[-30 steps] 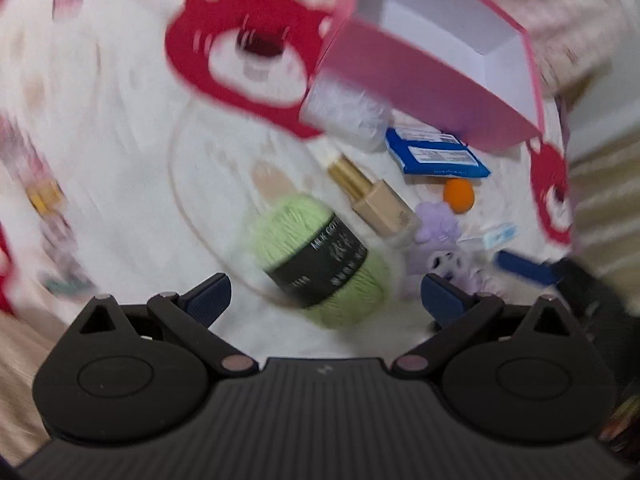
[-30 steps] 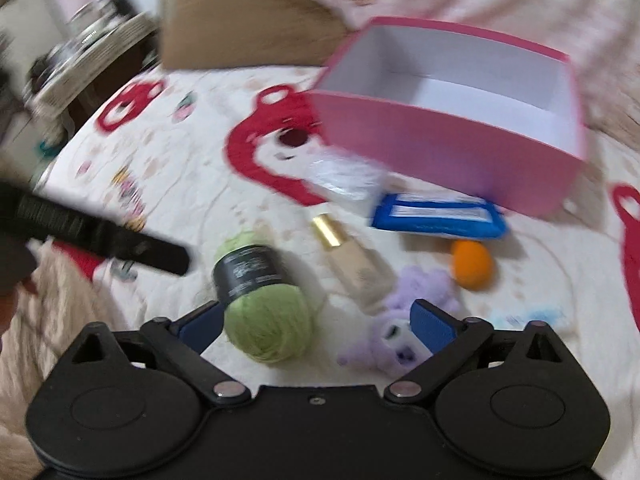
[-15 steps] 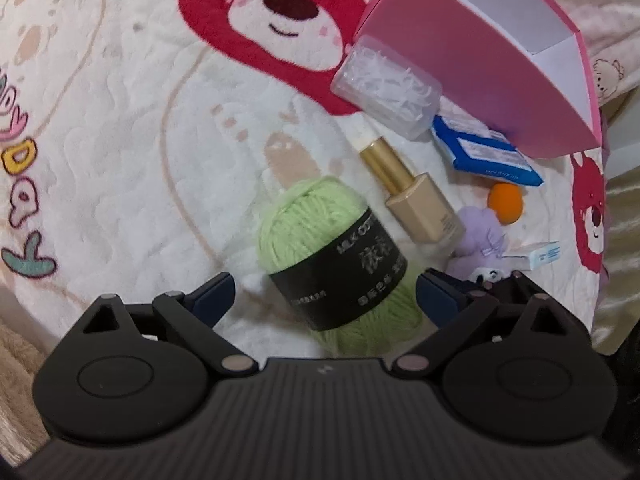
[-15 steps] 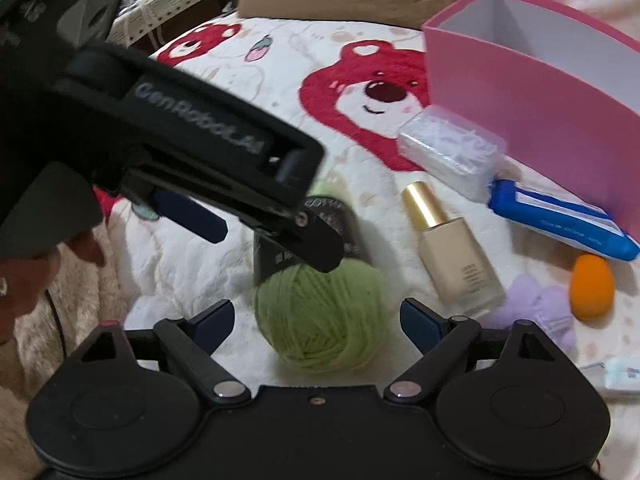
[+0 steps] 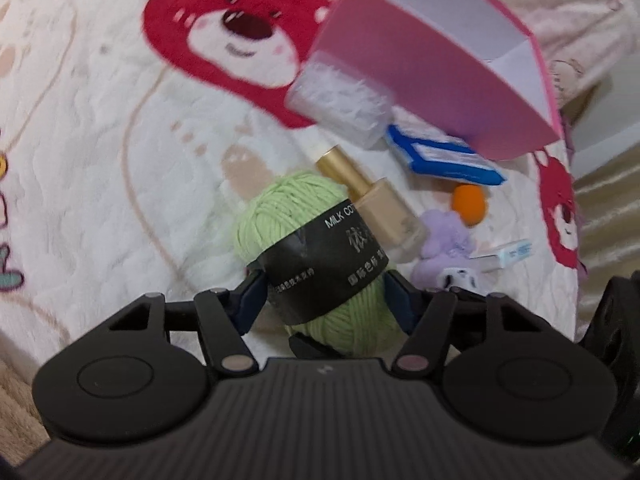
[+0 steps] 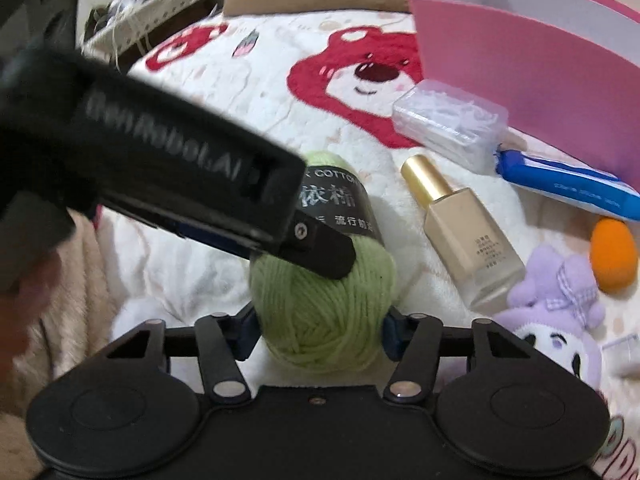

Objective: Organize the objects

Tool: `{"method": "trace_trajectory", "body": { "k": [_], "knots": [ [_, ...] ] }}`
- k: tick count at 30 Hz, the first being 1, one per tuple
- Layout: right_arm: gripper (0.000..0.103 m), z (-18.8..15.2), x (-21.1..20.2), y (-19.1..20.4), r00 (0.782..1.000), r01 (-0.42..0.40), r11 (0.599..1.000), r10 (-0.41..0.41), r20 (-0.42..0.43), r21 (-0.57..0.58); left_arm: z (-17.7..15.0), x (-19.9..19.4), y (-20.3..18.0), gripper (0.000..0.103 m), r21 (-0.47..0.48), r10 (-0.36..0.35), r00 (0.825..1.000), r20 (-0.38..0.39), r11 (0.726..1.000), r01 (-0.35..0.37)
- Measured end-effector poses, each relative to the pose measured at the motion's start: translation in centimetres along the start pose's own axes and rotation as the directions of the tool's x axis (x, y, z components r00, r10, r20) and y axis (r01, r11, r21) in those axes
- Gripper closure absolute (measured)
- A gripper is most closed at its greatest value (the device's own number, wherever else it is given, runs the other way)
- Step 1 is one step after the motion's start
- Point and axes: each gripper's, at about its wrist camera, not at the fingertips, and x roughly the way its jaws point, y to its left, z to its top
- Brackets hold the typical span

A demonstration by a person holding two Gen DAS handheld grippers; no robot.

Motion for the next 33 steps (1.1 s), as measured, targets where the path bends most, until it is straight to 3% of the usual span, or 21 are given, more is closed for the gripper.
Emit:
{"method": "trace_trajectory", "body": {
  "k": [8, 12, 16, 19, 26, 33],
  "knots": [
    [0.042, 2.6, -6.0, 1.0, 0.987, 0.103, 0.995, -0.103, 0.124, 0.009, 3.1, -4.5, -4.6, 0.040, 0.142, -0.089, 0.994, 0.059, 0.987, 0.080],
    [0.042, 5.5, -8.8, 0.5, 0.964, 0.189, 0.981, -0.192, 0.183, 0.032, 5.9, -6.3, -7.8, 0.040, 0.230, -0.136, 0.987, 0.088, 0.967, 0.113],
    [0.042, 8.3, -11.5, -0.8, 0.944, 0.225, 0.972, -0.236, 0.231, 0.074, 8.8, -7.9, -11.7, 0.040, 0.320, -0.157, 0.980, 0.121, 0.941, 0.111],
    [0.042, 10.0, -12.7, -1.9, 0.917, 0.273, 0.959, -0.285, 0.278, 0.080, 11.2, -8.6, -14.1, 0.040, 0.366, -0.182, 0.975, 0.131, 0.922, 0.123],
    [0.042, 14.7, -14.3, -6.5, 0.864, 0.340, 0.928, -0.372, 0.339, 0.153, 16.8, -6.7, -19.2, 0.040, 0.416, -0.248, 0.956, 0.155, 0.894, 0.165],
    [0.042, 17.0, -12.5, -11.8, 0.837, 0.380, 0.901, -0.432, 0.336, 0.211, 21.0, -1.3, -22.6, 0.039, 0.445, -0.241, 0.961, 0.137, 0.882, 0.158]
  ]
}}
